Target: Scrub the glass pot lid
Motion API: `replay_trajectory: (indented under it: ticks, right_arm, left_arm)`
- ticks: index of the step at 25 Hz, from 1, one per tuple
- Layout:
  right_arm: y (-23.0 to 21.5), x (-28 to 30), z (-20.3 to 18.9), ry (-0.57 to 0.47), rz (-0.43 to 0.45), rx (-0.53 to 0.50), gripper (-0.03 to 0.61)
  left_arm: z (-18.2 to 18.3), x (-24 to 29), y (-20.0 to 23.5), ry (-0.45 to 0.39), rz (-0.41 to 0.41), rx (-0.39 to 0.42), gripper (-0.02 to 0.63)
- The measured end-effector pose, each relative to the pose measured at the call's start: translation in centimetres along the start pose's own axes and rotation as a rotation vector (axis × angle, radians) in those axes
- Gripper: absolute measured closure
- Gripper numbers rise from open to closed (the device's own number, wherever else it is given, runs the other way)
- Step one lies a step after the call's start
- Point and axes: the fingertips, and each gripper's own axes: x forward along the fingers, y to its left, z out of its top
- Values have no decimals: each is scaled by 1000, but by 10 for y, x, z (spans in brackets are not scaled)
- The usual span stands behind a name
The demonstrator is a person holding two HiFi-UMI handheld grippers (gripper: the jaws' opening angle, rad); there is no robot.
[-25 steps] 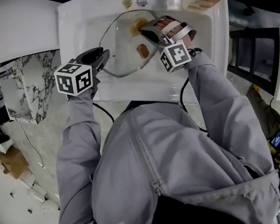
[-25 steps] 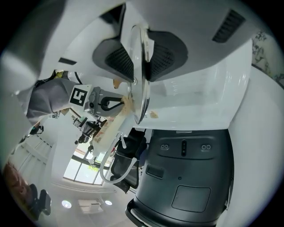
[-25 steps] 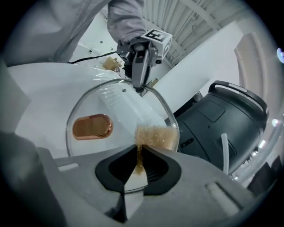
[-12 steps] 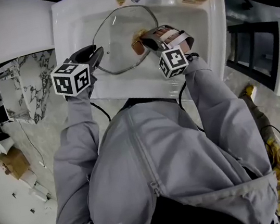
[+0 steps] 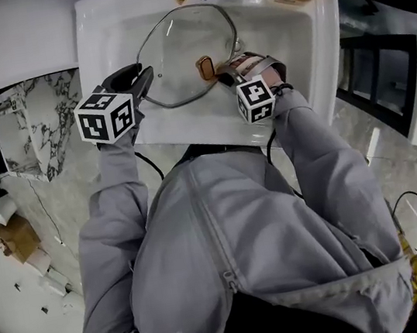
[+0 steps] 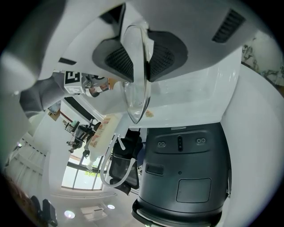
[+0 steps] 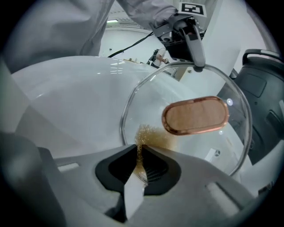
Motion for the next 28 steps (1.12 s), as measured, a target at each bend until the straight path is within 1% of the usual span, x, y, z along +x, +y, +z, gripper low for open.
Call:
replay_trajectory:
  ticks: [4, 7, 9, 11, 13, 15, 19, 21, 22, 24, 28]
  right_arm:
    - [21, 12, 7, -21, 114, 19, 543]
    - [27, 7, 12, -45, 181, 52, 541]
    - [25, -2, 12, -47, 197, 62, 542]
    - [17, -16, 4, -32, 173, 69, 543]
    - [1, -32, -7, -19, 112, 98, 542]
    - [-24, -48, -20, -12, 16, 138, 542]
    - [-89, -76, -41, -4, -260, 197, 543]
    - [-120, -85, -45, -9, -376, 198, 543]
    - [-132, -86, -46, -9, -415, 188, 542]
    - [-148, -86, -48, -1, -457, 149, 542]
    - [-165, -77, -41, 19, -482, 3, 543]
  left_arm:
    - [0, 1, 0, -9, 5, -1, 511]
    - [1, 1, -1, -18, 10, 4, 509]
    - [0, 1, 0, -24, 20, 4, 508]
    - [-2, 0, 1, -28, 36, 2, 506]
    - [-4, 0, 2, -32, 56, 5, 504]
    - [-4, 1, 3, -37, 77, 9, 503]
    - [-5, 3, 4, -43, 108, 13, 500]
    - [-6, 2, 5, -43, 119, 11, 500]
    - [-6, 2, 6, -42, 122, 8, 500]
    - [-7, 4, 5, -39, 121, 2, 500]
    - [-9, 7, 5, -33, 119, -11, 499]
